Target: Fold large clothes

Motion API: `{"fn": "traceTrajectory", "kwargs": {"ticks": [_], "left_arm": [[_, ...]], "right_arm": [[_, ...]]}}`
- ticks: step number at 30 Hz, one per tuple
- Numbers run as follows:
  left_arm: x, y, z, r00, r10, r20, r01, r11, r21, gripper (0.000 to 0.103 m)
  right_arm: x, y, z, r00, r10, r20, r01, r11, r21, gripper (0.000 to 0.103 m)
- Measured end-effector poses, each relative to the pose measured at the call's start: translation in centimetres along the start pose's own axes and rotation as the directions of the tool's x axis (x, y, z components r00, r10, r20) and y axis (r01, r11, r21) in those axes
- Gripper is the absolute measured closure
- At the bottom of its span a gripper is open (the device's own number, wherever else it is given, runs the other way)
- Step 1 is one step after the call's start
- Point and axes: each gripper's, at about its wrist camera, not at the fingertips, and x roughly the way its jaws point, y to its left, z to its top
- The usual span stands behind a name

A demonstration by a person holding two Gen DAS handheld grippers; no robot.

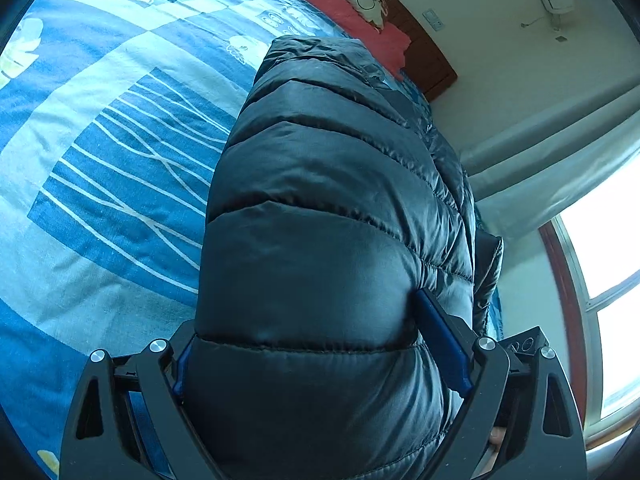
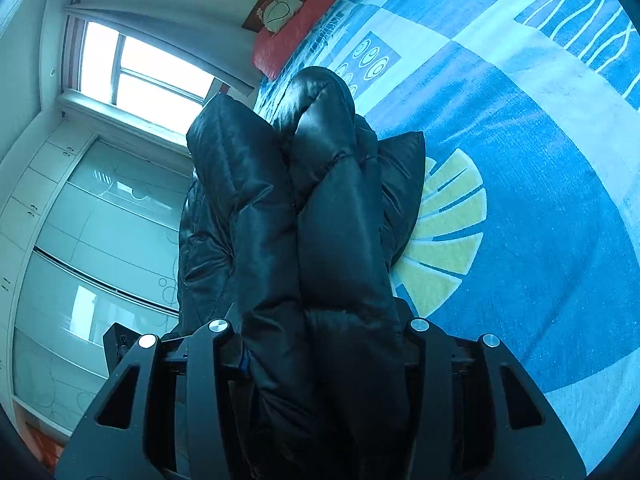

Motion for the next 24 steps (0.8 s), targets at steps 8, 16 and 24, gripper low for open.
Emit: {"fn": "traceTrajectory", "kwargs": {"ticks": [8,16,24], "left_arm": [[-2.5,2.8,0.5,0.998,-0.056,-0.024,0.054,0.996,-0.074,0.013],[-4.3,4.2,1.1,0.997,-0.07,0.024,0.072,0.993,-0.096,0.013],[-2.0,3.5,4.5,0.999,-0.048,0.017,0.049,0.995,-0.088,0.013]], "right_arm": [[0.0,0.2,0.8,1.0,-0.027,0.004,0.027,1.0,-0.01,0.034],[-1.0,1.3,2.1,0.998,-0.067,0.009,0.067,0.996,-0.066,0.024],[-0.1,1.1,5.9,0.998,-0.049,0.04,0.05,0.999,-0.022,0.022]]}}
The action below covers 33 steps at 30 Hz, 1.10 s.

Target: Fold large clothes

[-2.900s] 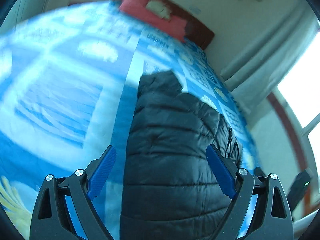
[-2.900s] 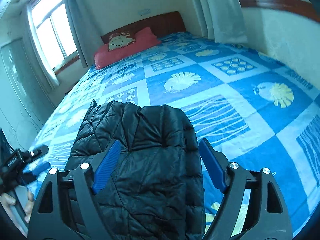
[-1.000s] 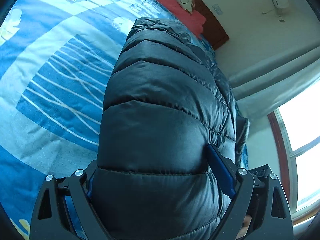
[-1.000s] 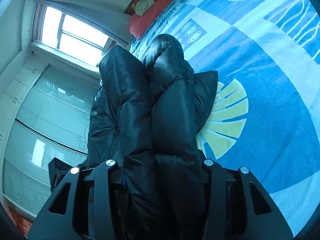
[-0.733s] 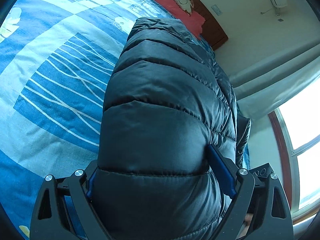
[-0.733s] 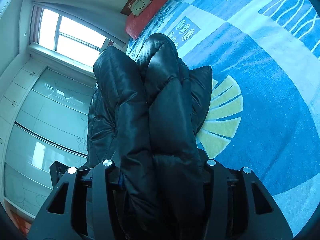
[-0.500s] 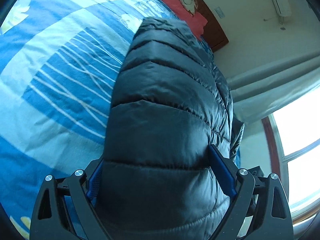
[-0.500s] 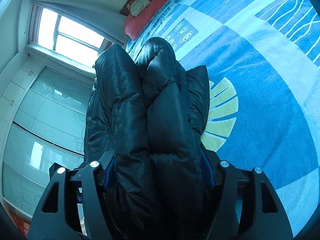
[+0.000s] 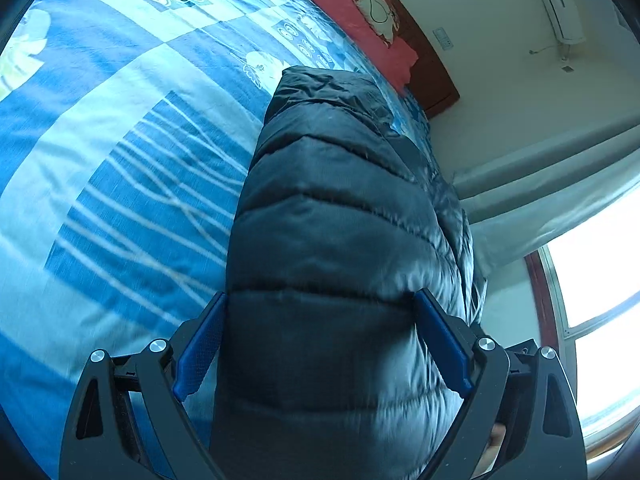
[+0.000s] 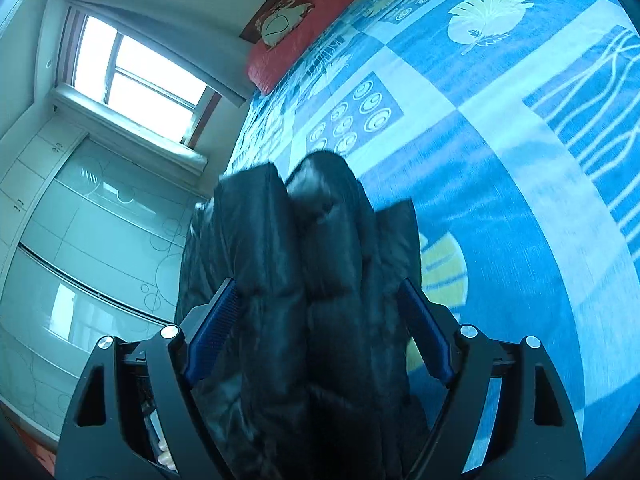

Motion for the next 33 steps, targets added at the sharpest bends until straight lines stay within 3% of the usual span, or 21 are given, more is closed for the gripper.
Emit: {"fn": "traceTrajectory", "kwargs": {"ticks": [3,4,6,9,21,33], "left_arm": [[0.9,0.0,0.8,1.0,0.011,-0.002,-0.011,1.0,-0.011,0.012],[1.0,0.0,0.9,1.0,0.016,-0.002,-0.016,1.0,-0.012,0.012],[1.5,-0.1,1.0,0.999,0.042,-0.009,-0.042,0.999,0.002,0.012],[2.3,-0.7,0.9,0.995,0.097,-0.011,-0.097,0.994,0.043,0.013],[4.6,-1.1,0.7,0.98,0.198,-0.017,-0.195,0.975,0.105,0.012],[4.2,-0.8,1.2,0.986,0.168,-0.023,-0.165,0.981,0.098,0.011]], "right_arm": [[1.2,-0.3,0.8,1.0,-0.023,-0.02,0.023,1.0,0.008,0.022],[1.4,-0.6,0.9,0.999,-0.042,-0.026,0.043,0.999,0.017,0.024],[2.1,-1.6,0.8,0.998,-0.04,-0.048,0.043,0.998,0.056,0.039],[2.5,-2.4,0.5,0.998,-0.047,-0.053,0.051,0.996,0.073,0.044],[3.6,-4.6,-0.1,0.999,-0.003,-0.044,0.009,0.992,0.124,0.047],[1.7,-4.8,-0.8,0.999,0.052,-0.005,-0.051,0.986,0.161,0.042]]}}
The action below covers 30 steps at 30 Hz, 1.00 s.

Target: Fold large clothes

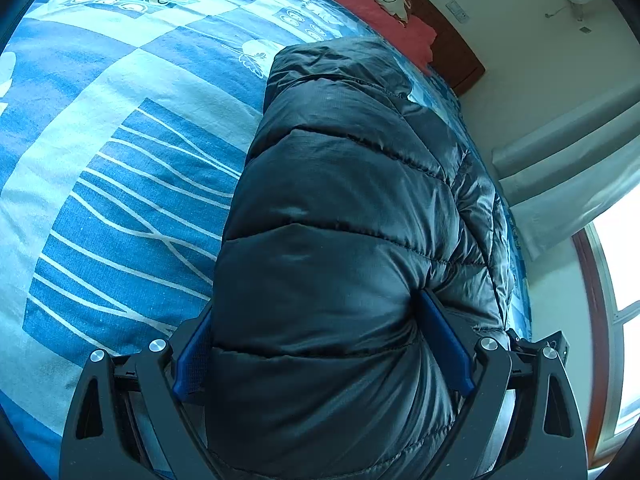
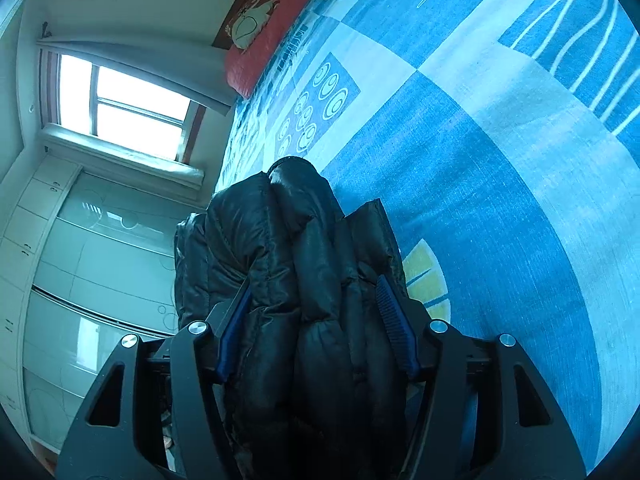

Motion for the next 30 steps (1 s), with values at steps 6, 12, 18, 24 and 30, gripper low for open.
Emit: {"fn": "traceTrajectory", "kwargs": {"ticks": [6,12,18,24,30], "left_arm": [[-1.2,0.8,0.2,0.998,-0.058,0.005,0.058,0.998,-0.012,0.011],[-3.5,1.0,-0.5,0.998,-0.029,0.05,0.029,1.0,-0.006,0.012],[-7.1,0.6,-1.9,0.989,0.085,0.118,-0.091,0.995,0.04,0.012],[-11.5,-1.1,-4.9,0.961,0.178,0.211,-0.204,0.972,0.112,0.013],[-14.8,-3.6,-10.3,0.928,0.238,0.286,-0.3,0.933,0.198,0.013]], "right_arm": [[-2.4,0.1,-1.0,1.0,-0.017,0.019,0.017,1.0,-0.005,0.032],[-5.0,-0.5,-2.5,0.999,-0.011,0.038,0.01,1.0,0.019,0.03],[-8.0,0.0,-4.1,0.991,-0.103,0.089,0.102,0.995,0.019,0.029],[-11.7,1.0,-6.9,0.969,-0.198,0.148,0.202,0.979,-0.009,0.029],[-14.4,4.4,-11.8,0.911,-0.353,0.213,0.389,0.907,-0.159,0.029]]}}
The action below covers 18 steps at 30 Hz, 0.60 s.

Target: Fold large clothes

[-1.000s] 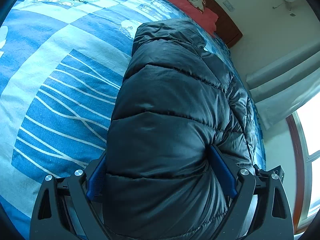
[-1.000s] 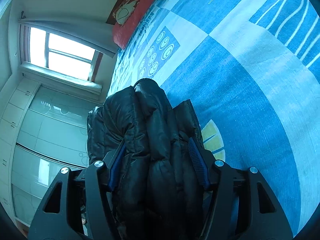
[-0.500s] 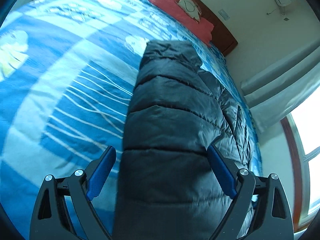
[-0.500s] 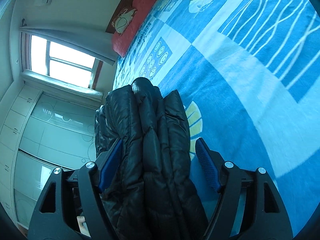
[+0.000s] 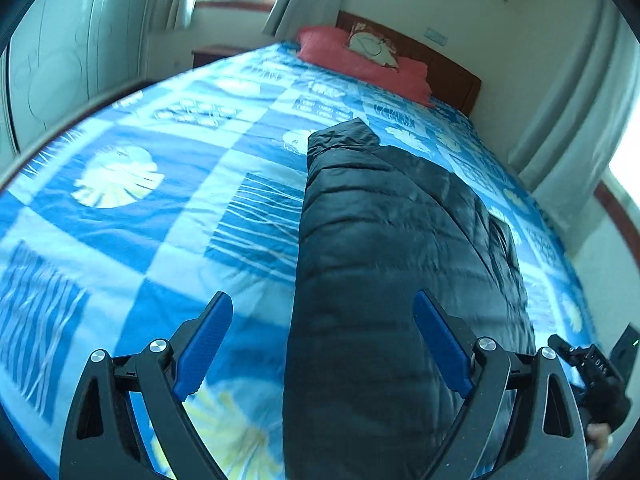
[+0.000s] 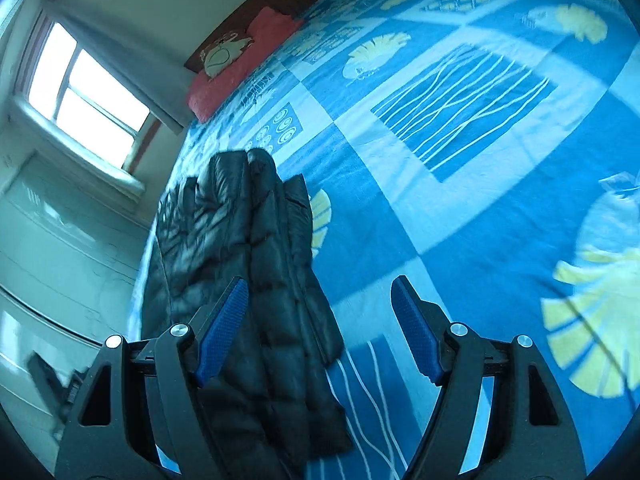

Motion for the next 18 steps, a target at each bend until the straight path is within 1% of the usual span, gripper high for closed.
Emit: {"fn": "traceTrajectory", "kwargs": {"ticks": [1,2,3,4,7,11,14,18], "left_arm": [[-1.1,-0.4,-0.8,1.0,0.012,0.013,-0.012,1.0,0.017,0.013],[-1.6,-0.7,-1.0,1.0,0.018,0.021,-0.018,0.999,0.026,0.013],[-2.6,-1.0,-1.6,0.999,0.023,0.033,-0.024,0.999,0.038,0.013],[-3.4,-1.4,-2.2,0.999,0.029,0.044,-0.031,0.998,0.049,0.013],[-5.4,-2.4,-3.6,0.997,0.047,0.069,-0.052,0.995,0.086,0.012],[-7.5,-3.8,-5.1,0.991,0.082,0.104,-0.097,0.984,0.152,0.012],[-8.7,-4.1,-6.1,0.987,0.101,0.124,-0.121,0.979,0.164,0.012],[-9.8,-3.8,-7.0,0.986,0.104,0.134,-0.121,0.984,0.131,0.012]], "right_arm": [[-1.1,0.8,-0.9,0.999,-0.029,0.02,0.03,0.998,-0.046,0.028],[-1.7,1.3,-1.4,0.999,-0.041,0.033,0.043,0.997,-0.068,0.027],[-2.8,2.1,-2.2,0.997,-0.056,0.059,0.062,0.993,-0.1,0.021],[-3.7,2.7,-2.8,0.995,-0.065,0.081,0.075,0.989,-0.124,0.021],[-5.7,4.7,-4.4,0.99,-0.074,0.122,0.097,0.975,-0.198,0.02],[-7.8,7.0,-6.3,0.983,-0.089,0.162,0.132,0.951,-0.281,0.017],[-9.1,8.5,-7.7,0.976,-0.098,0.194,0.161,0.927,-0.338,0.016],[-10.2,9.6,-9.2,0.969,-0.095,0.229,0.179,0.907,-0.382,0.016]]}}
